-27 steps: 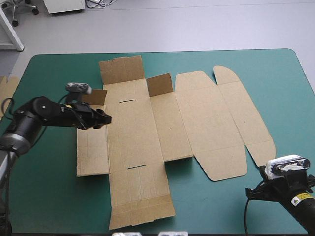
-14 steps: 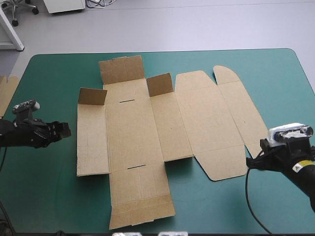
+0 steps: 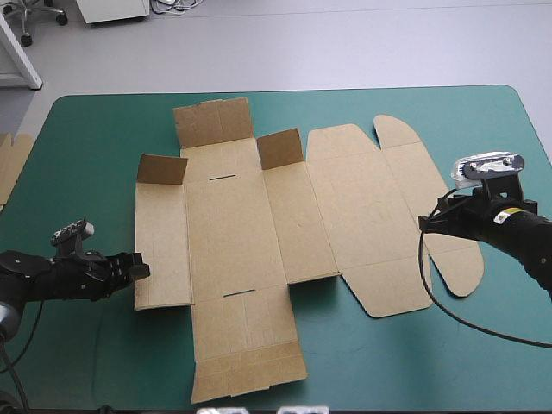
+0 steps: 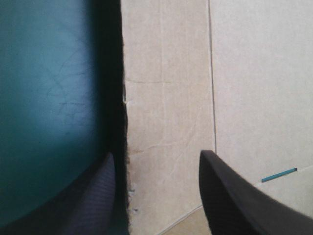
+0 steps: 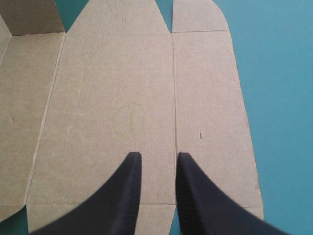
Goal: Fold the box
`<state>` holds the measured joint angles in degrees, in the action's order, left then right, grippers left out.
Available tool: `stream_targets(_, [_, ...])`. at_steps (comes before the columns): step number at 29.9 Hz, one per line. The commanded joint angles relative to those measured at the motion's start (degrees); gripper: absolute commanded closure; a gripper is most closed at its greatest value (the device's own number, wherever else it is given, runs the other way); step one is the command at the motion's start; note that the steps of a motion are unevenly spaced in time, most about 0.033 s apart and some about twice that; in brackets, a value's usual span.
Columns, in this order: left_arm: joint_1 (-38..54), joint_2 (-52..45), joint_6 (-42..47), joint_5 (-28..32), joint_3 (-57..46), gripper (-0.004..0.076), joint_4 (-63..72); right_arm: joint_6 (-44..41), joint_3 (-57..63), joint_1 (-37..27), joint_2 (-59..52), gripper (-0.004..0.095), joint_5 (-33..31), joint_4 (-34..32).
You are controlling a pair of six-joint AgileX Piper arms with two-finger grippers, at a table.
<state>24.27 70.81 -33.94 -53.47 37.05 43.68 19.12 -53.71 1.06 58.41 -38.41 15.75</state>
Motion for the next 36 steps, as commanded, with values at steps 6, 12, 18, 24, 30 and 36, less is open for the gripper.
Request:
stream_targets(6, [-0.02, -0.11, -3.32, 4.25, -3.59, 0.0339, 5.02, 1.11, -2.11, 0.15, -0.37, 0.0659, 3.44, 1.9])
stream_targets(12, [-0.02, 3.54, -8.72, 4.04, -4.06, 0.0339, 12.58, 1.22, -2.11, 0.15, -0.37, 0.0659, 3.32, 2.45])
stream_targets(18, [-1.26, 7.97, -14.27, 2.35, -4.06, 0.0339, 20.07, 1.33, -2.11, 0.15, -0.37, 0.0659, 3.05, 2.79])
stream_targets(24, [-3.15, 8.99, -14.27, 2.38, -4.06, 0.0361, 19.16, 1.45, -2.11, 0.15, -0.37, 0.066, 3.05, 3.17])
stream_targets(30, [-3.15, 8.99, -14.45, 2.58, -4.06, 0.0565, 19.16, 1.54, -2.11, 0.15, -0.37, 0.0669, 3.05, 3.28])
stream_targets(36, [-3.15, 8.99, -16.34, 2.97, -3.71, 0.0734, 20.03, 1.54, -2.11, 0.15, -0.37, 0.0669, 3.05, 3.28])
